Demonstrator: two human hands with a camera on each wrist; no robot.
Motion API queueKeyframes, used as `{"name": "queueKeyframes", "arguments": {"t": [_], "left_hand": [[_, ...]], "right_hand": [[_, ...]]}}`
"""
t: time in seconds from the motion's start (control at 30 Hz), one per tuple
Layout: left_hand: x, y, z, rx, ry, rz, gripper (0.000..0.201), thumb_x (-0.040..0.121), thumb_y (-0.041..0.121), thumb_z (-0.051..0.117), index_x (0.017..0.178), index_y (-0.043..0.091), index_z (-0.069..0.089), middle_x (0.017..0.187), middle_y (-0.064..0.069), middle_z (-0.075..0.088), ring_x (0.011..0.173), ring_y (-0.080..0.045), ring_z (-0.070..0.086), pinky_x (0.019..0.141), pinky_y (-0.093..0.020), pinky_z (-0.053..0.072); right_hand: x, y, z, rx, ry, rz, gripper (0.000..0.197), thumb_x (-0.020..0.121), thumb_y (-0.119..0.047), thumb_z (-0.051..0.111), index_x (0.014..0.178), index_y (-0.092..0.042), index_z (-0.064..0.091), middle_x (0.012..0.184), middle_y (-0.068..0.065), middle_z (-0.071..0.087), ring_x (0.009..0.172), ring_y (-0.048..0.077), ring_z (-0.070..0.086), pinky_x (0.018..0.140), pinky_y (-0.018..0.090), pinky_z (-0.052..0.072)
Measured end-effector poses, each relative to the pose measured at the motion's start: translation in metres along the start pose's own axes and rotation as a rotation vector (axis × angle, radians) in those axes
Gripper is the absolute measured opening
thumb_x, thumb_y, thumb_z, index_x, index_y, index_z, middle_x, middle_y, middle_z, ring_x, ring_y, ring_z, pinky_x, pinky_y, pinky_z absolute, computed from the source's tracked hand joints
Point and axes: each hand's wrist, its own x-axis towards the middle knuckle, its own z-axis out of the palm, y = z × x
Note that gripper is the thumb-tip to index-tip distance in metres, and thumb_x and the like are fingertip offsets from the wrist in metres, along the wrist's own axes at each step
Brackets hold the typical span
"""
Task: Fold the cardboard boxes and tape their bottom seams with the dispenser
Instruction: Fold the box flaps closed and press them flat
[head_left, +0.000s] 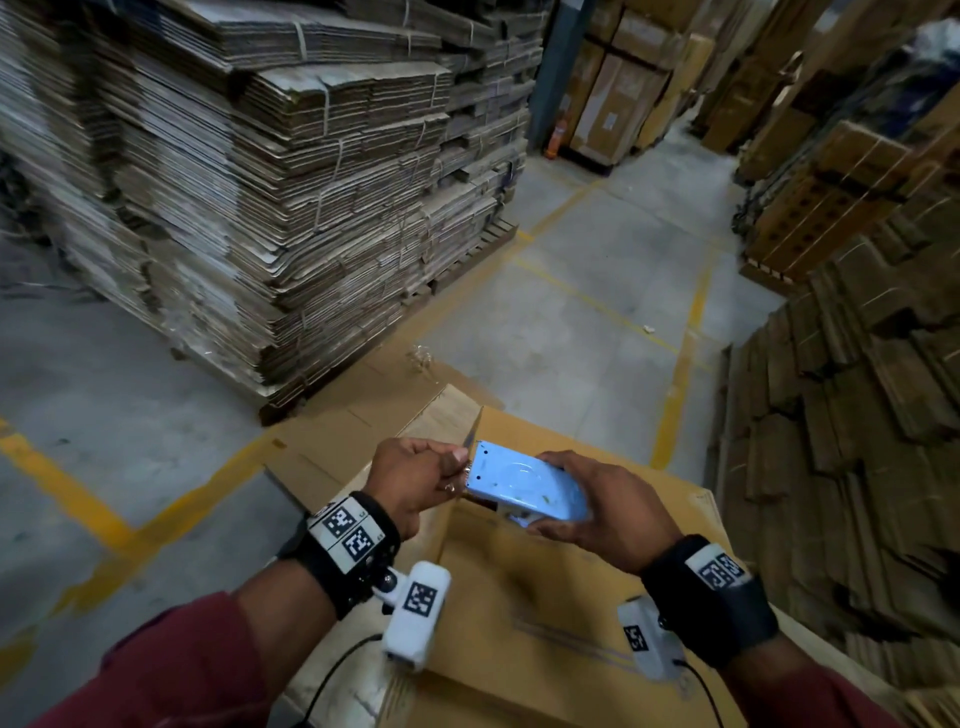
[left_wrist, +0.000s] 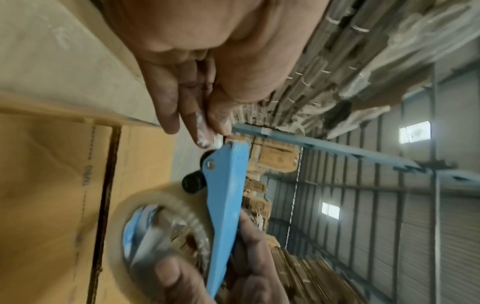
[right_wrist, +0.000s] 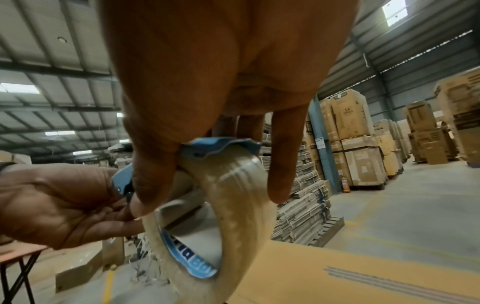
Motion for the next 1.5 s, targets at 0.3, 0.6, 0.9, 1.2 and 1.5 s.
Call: {"name": "queueKeyframes", "arguments": {"t": [0.3, 0.6, 0.9, 1.2, 1.5], "left_hand": [[0.024, -0.016, 0.008, -0.002, 0.049, -0.061, 0.004, 0.092, -0.006, 0.07, 0.094, -0.009, 0.071, 0.069, -0.017, 0.073, 0.049, -0.019, 0.064, 0.055, -0.03, 0.062], [0.05, -0.025, 0.019, 0.033, 0.086, 0.008, 0.005, 0.087, -0.01, 0.073, 0.088, -0.01, 0.068, 0.071, -0.02, 0.074, 0.051, -0.021, 0.068, 0.055, -0.032, 0.061], [0.072, -0.036, 0.022, 0.065, 0.136, 0.073, 0.008, 0.079, -0.014, 0.074, 0.077, -0.01, 0.067, 0.075, -0.029, 0.072, 0.055, -0.029, 0.065, 0.066, -0.039, 0.055], [0.095, -0.029, -0.032, 0.255, 0.312, 0.156, 0.01, 0.077, 0.004, 0.084, 0.071, 0.008, 0.076, 0.068, -0.011, 0.075, 0.068, -0.029, 0.077, 0.076, -0.056, 0.064], [0.098, -0.053, -0.023, 0.352, 0.277, 0.204, 0.015, 0.079, 0.003, 0.082, 0.069, 0.013, 0.076, 0.064, -0.004, 0.075, 0.064, -0.022, 0.076, 0.079, -0.047, 0.065]], "right_hand": [[-0.002, 0.009, -0.005, -0.089, -0.157, 0.044, 0.078, 0.081, -0.067, 0.071, 0.148, -0.048, 0.037, 0.141, -0.02, 0.056, 0.122, 0.014, 0.058, 0.092, 0.034, 0.048], [-0.004, 0.022, -0.009, -0.324, -0.265, -0.126, 0.063, 0.072, -0.096, -0.007, 0.134, -0.084, 0.0, 0.153, -0.009, 0.042, 0.11, 0.021, 0.064, 0.074, 0.034, 0.054], [-0.003, 0.035, -0.007, -0.348, -0.269, -0.1, 0.064, 0.08, -0.09, 0.016, 0.142, -0.074, 0.018, 0.142, -0.011, 0.053, 0.104, 0.022, 0.067, 0.071, 0.034, 0.053], [-0.018, 0.073, -0.018, -0.248, -0.264, -0.043, 0.058, 0.081, -0.078, 0.047, 0.137, -0.076, 0.032, 0.128, -0.014, 0.062, 0.101, 0.018, 0.067, 0.071, 0.027, 0.044], [-0.019, 0.106, -0.003, -0.215, -0.364, 0.062, 0.054, 0.086, -0.062, 0.068, 0.133, -0.072, 0.044, 0.113, -0.015, 0.054, 0.101, 0.016, 0.061, 0.072, 0.027, 0.036]]}}
